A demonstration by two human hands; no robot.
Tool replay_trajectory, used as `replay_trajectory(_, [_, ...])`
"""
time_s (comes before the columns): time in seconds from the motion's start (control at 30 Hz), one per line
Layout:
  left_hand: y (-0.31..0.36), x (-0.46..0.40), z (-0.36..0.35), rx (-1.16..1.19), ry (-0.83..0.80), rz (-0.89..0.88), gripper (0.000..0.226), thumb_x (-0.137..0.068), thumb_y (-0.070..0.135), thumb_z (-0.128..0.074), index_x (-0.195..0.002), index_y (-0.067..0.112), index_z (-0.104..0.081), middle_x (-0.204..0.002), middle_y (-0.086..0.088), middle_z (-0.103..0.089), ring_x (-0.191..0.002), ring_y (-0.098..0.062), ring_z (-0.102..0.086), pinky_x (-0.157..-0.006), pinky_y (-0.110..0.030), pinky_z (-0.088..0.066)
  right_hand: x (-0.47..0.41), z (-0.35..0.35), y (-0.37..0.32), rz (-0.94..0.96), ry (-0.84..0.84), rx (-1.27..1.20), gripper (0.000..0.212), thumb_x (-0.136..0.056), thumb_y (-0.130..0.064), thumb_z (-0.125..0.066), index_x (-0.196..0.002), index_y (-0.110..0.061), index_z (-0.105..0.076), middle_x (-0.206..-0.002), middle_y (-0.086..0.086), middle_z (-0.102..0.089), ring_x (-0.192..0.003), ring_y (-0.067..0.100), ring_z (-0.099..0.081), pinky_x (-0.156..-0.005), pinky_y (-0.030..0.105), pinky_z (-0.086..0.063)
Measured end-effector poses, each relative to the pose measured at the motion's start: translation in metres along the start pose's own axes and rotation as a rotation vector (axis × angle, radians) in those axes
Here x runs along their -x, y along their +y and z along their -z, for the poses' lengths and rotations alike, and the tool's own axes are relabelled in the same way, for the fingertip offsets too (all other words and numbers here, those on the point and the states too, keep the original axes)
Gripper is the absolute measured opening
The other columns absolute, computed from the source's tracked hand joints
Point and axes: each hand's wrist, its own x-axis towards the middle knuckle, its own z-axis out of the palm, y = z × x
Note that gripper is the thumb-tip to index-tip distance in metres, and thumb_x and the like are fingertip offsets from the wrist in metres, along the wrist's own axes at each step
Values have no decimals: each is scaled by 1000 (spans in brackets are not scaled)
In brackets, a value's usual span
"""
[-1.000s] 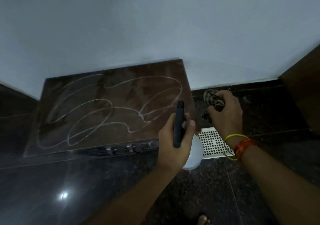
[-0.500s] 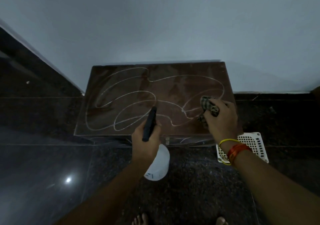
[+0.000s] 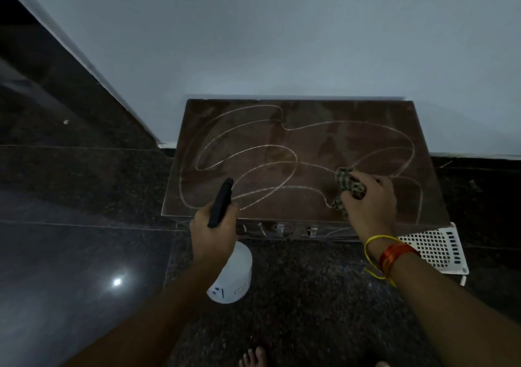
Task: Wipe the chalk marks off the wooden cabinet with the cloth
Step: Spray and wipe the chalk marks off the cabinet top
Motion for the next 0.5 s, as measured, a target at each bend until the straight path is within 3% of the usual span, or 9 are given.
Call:
replay_trajectory(0.13, [9, -14, 18, -24, 33, -16, 23, -91, 12, -61, -69, 11, -57, -60, -10, -52, -52, -20, -51, -50, -32, -44, 2, -10, -15, 14, -19, 9, 35, -85, -12, -62, -120, -15, -60, -127, 12, -44, -103, 30, -52, -81, 23, -34])
replay_trajectory(0.4, [25, -41, 50, -5, 90, -21, 23, -90, 20, -62, -68, 14, -56, -65, -12, -56, -59, -23, -54, -60, -37, -47, 4, -23, -44, 53, -5, 17, 36, -87, -13, -60, -123, -14, -59, -130, 13, -41, -104, 33, -52, -87, 27, -38])
replay_trajectory(0.5, [28, -48, 59, -38, 82, -24, 23, -89, 22, -62, -69, 12, -58, -67, -15, -58, -62, -27, -56, -63, -46, -52, 4, -28, -58, 83, 8, -8, 36, -87, -11, -60, -124, -13, -58, -131, 14, -40, -106, 32, -51, -86, 26, -37])
